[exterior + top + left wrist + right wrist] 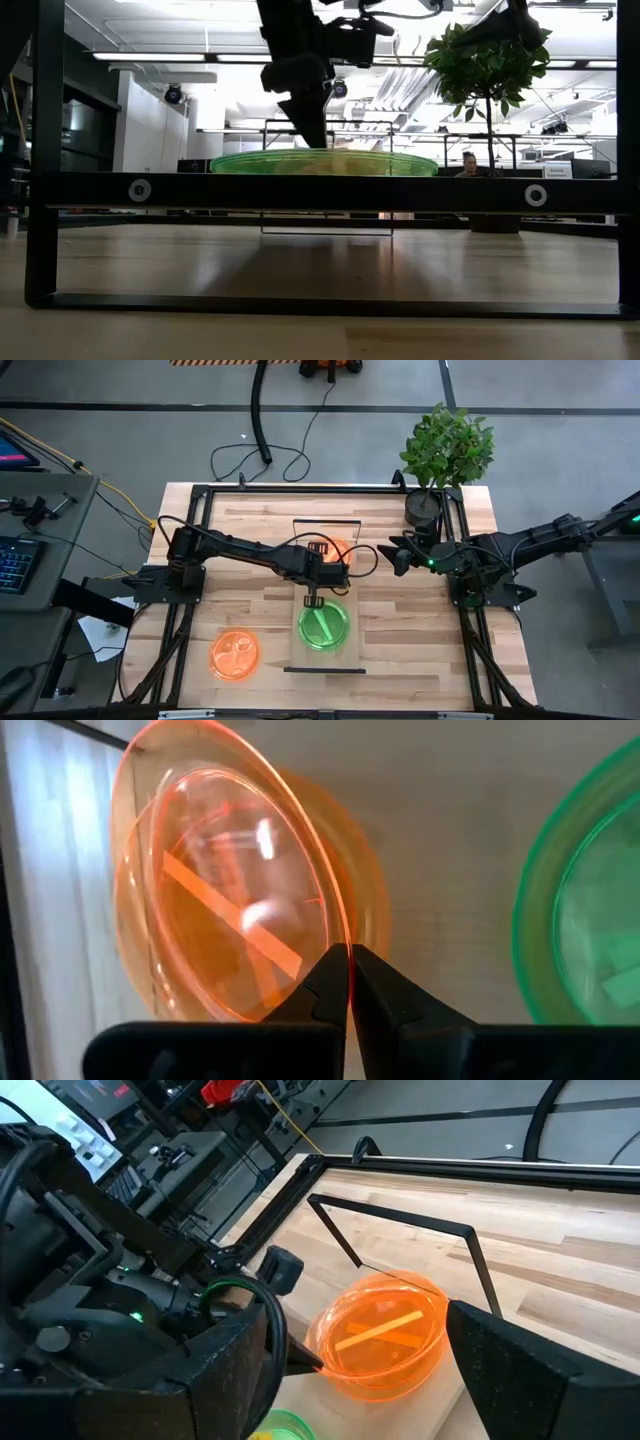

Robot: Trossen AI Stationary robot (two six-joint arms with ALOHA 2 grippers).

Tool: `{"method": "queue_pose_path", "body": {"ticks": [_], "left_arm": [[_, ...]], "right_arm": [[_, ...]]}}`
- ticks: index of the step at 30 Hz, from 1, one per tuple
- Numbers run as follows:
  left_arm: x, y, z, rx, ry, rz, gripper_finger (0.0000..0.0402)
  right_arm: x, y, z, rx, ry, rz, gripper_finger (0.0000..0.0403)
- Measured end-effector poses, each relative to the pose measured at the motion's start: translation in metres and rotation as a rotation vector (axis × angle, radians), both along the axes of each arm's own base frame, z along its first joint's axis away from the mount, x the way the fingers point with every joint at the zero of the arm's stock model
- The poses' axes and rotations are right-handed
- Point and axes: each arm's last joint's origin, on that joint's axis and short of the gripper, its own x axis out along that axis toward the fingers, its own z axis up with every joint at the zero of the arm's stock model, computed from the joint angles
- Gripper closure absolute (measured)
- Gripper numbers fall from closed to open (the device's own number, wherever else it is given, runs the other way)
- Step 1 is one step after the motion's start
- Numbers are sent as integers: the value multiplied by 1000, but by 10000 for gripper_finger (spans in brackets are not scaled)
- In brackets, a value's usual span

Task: Place and stack plates onto a shelf
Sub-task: Stack the top orange plate on top of the orange plate on the shelf

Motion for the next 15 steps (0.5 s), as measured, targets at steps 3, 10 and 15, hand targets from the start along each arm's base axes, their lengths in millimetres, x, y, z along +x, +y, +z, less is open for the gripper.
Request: {"method": "queue_pose_path", "body": {"ticks": [3, 10, 15], "left_arm": [[1, 0, -3, -2, 8, 9, 401], [1, 0, -2, -11, 1, 17, 375], [0, 0, -2, -18, 5, 15, 325]], "right_arm": [[0, 0, 0, -1, 3, 0, 109], [0, 0, 0, 0, 3, -1, 109], [0, 0, 0, 2, 2, -2, 109]]}}
